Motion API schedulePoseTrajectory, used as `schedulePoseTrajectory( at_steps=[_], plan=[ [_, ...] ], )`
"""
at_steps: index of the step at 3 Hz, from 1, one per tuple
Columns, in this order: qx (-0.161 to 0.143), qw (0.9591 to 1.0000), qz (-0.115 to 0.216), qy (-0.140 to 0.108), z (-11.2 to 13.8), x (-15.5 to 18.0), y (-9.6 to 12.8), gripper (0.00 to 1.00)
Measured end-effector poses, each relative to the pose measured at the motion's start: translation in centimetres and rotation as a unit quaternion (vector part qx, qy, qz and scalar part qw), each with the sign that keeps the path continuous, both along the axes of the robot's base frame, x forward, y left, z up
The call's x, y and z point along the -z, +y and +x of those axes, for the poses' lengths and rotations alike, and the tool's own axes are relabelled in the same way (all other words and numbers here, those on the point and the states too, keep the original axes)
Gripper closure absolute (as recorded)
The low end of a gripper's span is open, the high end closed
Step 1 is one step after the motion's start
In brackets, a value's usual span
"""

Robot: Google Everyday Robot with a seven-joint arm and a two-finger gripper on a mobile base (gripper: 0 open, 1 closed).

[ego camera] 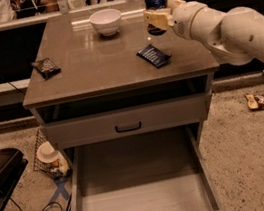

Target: Place pepsi can into middle drawer

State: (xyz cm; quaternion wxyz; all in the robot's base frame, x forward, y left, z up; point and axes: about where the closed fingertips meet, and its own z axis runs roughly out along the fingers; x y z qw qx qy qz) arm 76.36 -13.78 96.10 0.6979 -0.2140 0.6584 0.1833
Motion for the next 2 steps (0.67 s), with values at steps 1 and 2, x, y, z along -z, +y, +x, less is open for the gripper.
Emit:
schedulePoseTrajectory(
  at_steps=[1,2],
  plan=[
    [-0.002,0.9999,0.013,-0.001,-7.5,-2.9,1.8,1.00],
    [-0.024,0.9994,0.004,0.024,-14.9,-2.4,3.9,1.00]
  ],
)
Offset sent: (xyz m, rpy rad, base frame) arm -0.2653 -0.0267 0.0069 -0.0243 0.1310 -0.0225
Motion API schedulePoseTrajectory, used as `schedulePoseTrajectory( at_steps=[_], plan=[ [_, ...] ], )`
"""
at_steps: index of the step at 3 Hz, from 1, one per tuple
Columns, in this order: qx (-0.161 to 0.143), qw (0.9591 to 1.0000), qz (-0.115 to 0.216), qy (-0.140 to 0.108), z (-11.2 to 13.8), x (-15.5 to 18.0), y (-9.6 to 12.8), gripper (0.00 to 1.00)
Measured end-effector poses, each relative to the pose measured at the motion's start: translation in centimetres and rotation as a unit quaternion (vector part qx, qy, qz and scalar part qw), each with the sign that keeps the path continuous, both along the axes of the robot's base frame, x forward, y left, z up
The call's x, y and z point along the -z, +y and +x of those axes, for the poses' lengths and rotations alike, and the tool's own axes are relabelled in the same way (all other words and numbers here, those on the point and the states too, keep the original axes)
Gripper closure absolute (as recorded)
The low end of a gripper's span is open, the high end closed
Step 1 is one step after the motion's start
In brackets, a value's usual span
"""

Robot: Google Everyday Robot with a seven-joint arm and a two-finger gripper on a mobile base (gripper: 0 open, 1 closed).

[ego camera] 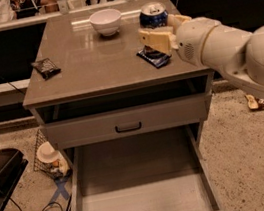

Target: Place pepsi can into middle drawer

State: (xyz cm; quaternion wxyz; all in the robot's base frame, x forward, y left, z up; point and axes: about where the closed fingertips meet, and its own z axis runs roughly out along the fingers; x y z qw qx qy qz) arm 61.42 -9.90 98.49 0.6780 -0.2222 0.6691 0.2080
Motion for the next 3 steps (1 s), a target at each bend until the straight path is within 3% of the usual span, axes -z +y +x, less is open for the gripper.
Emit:
schedulePoseTrajectory(
  at_steps=[1,2,3],
  plan=[
    [-0.009,0.9990,-0.020,0.039,-5.9,3.1,-2.7,1.00],
    [-0.071,0.9940,-0.027,0.079,-10.7,8.0,-4.8,1.00],
    [-0.072,0.9938,-0.025,0.081,-10.7,8.3,-4.6,1.00]
  ],
)
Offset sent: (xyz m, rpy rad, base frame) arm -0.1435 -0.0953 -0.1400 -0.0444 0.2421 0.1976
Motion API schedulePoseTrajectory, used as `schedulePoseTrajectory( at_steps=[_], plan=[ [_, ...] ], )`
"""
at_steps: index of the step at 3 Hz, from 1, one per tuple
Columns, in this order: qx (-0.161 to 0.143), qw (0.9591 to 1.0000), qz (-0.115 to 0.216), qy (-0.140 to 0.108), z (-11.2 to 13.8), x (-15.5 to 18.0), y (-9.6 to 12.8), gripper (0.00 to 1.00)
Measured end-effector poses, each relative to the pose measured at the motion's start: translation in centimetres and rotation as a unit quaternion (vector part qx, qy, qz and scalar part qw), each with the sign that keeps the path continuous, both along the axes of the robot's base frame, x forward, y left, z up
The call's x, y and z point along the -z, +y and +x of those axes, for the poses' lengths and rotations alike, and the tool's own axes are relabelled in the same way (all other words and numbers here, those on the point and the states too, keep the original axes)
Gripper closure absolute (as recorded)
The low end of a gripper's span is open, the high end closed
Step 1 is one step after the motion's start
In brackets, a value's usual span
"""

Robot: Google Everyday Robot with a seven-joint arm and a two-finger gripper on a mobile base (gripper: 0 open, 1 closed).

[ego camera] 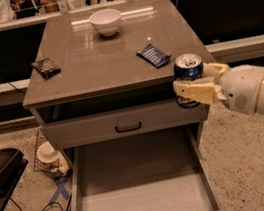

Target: Place pepsi can into middle drawer

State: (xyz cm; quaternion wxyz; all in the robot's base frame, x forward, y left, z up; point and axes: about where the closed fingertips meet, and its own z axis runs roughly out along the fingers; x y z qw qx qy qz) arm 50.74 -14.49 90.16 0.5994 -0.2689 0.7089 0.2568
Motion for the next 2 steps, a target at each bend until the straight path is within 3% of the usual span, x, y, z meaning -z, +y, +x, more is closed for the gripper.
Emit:
schedulePoseTrajectory(
  at_steps=[1,2],
  plan=[
    [-0.004,0.9999,0.011,0.007,0.1,1.5,0.8,1.00],
    [-0.037,0.9990,0.019,0.016,-1.5,7.0,2.7,1.00]
  ],
)
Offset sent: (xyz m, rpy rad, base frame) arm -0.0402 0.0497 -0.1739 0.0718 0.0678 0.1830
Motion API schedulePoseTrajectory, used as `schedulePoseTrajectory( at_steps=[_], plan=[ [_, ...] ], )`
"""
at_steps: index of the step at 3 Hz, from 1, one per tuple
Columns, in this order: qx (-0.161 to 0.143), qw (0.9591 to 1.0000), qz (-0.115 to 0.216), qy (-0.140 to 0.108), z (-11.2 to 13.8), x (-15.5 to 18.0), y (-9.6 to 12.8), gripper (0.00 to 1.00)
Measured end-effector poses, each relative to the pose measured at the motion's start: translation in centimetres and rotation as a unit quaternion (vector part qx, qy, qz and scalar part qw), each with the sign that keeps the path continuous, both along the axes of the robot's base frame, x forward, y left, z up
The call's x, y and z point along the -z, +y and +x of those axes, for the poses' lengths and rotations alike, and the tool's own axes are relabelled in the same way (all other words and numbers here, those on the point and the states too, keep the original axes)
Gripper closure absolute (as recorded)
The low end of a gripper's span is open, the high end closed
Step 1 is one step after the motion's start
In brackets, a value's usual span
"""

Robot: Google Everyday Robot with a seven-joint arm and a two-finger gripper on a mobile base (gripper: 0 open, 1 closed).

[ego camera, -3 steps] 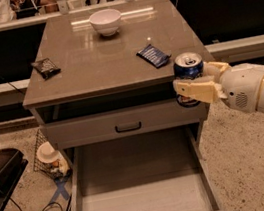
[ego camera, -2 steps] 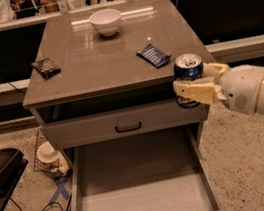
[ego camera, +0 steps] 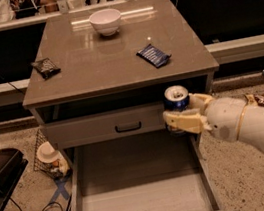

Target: Place pepsi can into middle drawer

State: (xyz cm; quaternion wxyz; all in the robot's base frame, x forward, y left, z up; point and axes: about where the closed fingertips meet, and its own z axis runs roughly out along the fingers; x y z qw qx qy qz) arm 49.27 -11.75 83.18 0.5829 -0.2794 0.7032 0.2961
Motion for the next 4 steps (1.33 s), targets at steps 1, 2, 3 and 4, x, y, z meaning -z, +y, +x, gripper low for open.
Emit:
schedulePoseTrajectory(
  at_steps=[1,2,3,4],
  plan=[
    [-0.082,0.9965,0.002,-0.014,-1.5,7.5,2.9,1.00],
    [-0.180,0.9834,0.011,-0.022,-2.2,14.3,5.8,1.00],
    [-0.250,0.9680,0.015,-0.019,-2.3,19.2,9.1,1.00],
    [-0.276,0.9610,0.004,-0.010,-2.8,22.1,10.9,1.00]
  ],
)
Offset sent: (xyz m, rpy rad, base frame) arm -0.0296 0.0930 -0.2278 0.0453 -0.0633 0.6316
